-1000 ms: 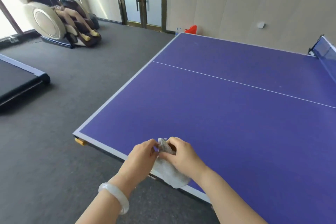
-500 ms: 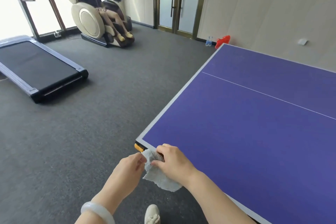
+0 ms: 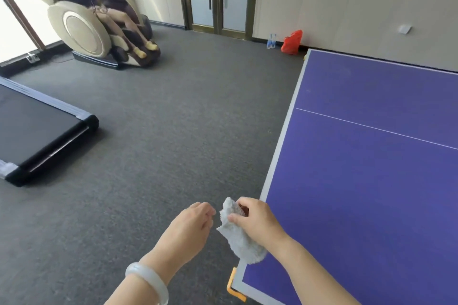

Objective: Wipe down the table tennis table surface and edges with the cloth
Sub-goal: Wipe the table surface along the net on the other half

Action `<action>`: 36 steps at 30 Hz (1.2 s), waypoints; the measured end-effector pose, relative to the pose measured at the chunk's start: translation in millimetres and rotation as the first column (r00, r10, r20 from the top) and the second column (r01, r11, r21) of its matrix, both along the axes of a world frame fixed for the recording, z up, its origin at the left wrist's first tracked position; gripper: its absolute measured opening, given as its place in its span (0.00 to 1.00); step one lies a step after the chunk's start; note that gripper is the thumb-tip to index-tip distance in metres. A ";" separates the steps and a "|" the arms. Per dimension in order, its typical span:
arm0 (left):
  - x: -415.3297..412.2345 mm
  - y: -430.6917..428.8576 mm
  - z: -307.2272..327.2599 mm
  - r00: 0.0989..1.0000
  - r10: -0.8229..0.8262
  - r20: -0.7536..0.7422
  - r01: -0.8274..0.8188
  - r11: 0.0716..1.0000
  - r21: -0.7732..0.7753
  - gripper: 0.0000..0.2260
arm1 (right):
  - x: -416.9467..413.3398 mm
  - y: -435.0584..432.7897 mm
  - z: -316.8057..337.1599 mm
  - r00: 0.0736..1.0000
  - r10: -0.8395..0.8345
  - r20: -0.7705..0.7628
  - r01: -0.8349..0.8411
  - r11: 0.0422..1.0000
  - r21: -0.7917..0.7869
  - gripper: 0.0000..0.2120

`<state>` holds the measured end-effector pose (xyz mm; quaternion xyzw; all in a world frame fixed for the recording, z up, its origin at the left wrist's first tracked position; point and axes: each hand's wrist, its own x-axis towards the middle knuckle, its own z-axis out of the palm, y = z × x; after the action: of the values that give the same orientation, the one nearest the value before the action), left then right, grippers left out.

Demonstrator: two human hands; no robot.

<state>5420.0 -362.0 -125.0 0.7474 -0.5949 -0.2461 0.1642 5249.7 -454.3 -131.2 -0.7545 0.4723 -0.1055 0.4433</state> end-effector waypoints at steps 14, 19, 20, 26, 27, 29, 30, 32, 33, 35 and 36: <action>185.5 -222.7 -15.9 0.889 -0.416 -0.193 0.424 0.905 0.005 0.16 | 183.4 -133.4 9.1 0.894 -0.449 -0.018 0.449 0.893 0.024 0.08; 190.7 -300.4 -11.7 0.782 -0.575 -0.240 0.587 0.809 -0.027 0.13 | 195.4 -180.9 18.8 0.780 -0.625 0.003 0.625 0.780 -0.004 0.03; 188.1 -319.3 -12.9 0.768 -0.593 -0.242 0.607 0.795 -0.024 0.12 | 193.8 -194.0 18.3 0.747 -0.665 0.015 0.665 0.747 -0.004 0.01; 150.5 -455.4 -24.0 0.694 -0.701 -0.163 0.704 0.709 -0.053 0.03 | 160.1 -301.1 5.2 0.543 -0.834 0.104 0.837 0.546 0.011 0.02; 140.8 -479.4 -23.6 0.685 -0.711 -0.155 0.711 0.700 -0.070 0.03 | 149.6 -323.2 3.8 0.498 -0.858 0.125 0.862 0.505 0.031 0.02; 121.1 -527.7 -18.8 0.666 -0.734 -0.130 0.729 0.678 -0.093 0.03 | 128.4 -367.3 4.0 0.416 -0.896 0.157 0.901 0.429 0.063 0.03; 111.2 -550.8 -14.0 0.659 -0.745 -0.107 0.739 0.667 -0.095 0.04 | 118.8 -387.5 5.8 0.382 -0.908 0.169 0.914 0.399 0.079 0.04; 92.8 -596.1 -3.8 0.648 -0.756 -0.093 0.750 0.655 -0.096 0.05 | 101.4 -426.7 10.9 0.322 -0.926 0.195 0.932 0.346 0.105 0.06; 84.6 -617.2 0.6 0.640 -0.762 -0.101 0.756 0.648 -0.094 0.05 | 93.7 -445.0 12.7 0.288 -0.935 0.207 0.940 0.317 0.124 0.07; 70.5 -655.7 6.9 0.617 -0.778 -0.121 0.774 0.627 -0.087 0.04 | 81.2 -478.0 14.8 0.204 -0.954 0.221 0.956 0.243 0.166 0.09; 64.4 -674.1 7.7 0.602 -0.788 -0.127 0.785 0.613 -0.084 0.03 | 76.6 -493.2 14.7 0.161 -0.962 0.221 0.962 0.203 0.184 0.10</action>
<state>5484.4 -1036.1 -117.3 0.3870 -0.8510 -0.3430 0.0913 5326.3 -947.5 -116.4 -0.2611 0.7717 -0.4697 0.3401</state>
